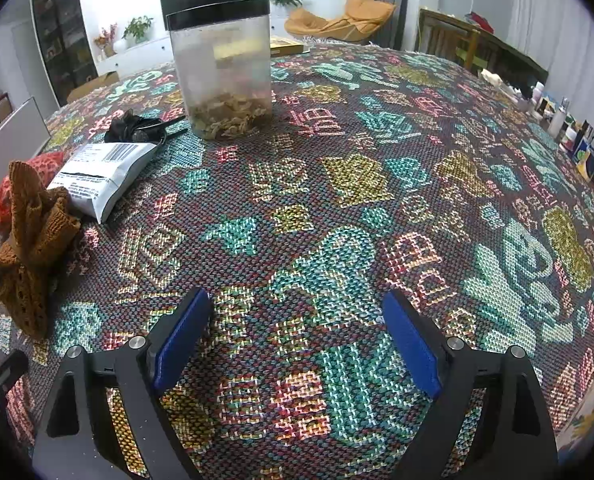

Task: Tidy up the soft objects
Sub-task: 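Bring both open tools back over the patterned cloth, then grasp the brown knit bundle with the right tool and lift it, then lower the brown knit bundle onto the cloth with the right tool, then grasp the red mesh bag with the left tool while the right holds the knit bundle, then lift the red mesh bag with the left tool while the right lifts the knit bundle, then drop the red mesh bag into the white box with the left tool while the right drops the knit bundle, then bring both open tools back over the patterned cloth, then grasp the black cable bundle on the cloth with the left tool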

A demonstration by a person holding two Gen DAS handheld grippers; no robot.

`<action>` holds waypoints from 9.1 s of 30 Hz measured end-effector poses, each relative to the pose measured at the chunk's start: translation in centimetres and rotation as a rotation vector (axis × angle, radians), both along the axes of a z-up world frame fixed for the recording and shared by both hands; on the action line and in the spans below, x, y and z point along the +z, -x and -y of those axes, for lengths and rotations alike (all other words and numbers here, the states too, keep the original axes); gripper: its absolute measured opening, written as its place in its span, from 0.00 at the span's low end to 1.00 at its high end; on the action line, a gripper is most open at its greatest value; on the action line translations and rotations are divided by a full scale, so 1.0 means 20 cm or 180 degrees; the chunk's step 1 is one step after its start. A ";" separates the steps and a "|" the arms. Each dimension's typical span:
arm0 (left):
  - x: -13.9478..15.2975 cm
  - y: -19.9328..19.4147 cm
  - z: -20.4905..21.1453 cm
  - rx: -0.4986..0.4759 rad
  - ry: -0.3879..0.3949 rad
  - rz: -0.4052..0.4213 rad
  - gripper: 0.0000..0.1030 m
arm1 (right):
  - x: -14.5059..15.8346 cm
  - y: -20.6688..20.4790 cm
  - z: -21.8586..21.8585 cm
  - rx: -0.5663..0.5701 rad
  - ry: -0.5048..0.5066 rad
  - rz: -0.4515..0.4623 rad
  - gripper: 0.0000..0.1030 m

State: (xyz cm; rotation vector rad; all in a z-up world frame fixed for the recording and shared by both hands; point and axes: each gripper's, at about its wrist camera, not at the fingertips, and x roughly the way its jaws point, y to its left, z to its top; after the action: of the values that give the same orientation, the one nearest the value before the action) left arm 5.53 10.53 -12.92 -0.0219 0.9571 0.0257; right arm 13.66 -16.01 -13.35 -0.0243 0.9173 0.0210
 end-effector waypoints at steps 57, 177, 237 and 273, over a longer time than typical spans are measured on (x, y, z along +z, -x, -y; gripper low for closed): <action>-0.01 -0.01 0.00 0.0004 0.0003 0.0005 1.00 | 0.26 -0.13 0.07 0.0495 -0.0069 -0.0182 0.60; 0.88 0.63 -1.32 0.1603 0.0081 0.0522 0.99 | 1.06 0.24 -1.44 0.2633 -0.1982 -0.0411 0.82; 0.19 -0.55 -0.03 0.0150 0.0086 -0.0087 1.00 | 0.00 -0.01 0.04 0.0108 0.0013 -0.0049 0.90; 0.04 -1.30 0.40 -0.1382 0.0097 -0.0438 0.99 | 0.00 -0.01 0.04 0.0113 -0.0014 -0.0051 0.91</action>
State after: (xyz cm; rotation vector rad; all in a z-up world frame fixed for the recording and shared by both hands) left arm 31.63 2.62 -12.06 0.1614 1.0830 -0.3922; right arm 13.91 -16.80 -13.34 -0.0365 0.9328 0.0562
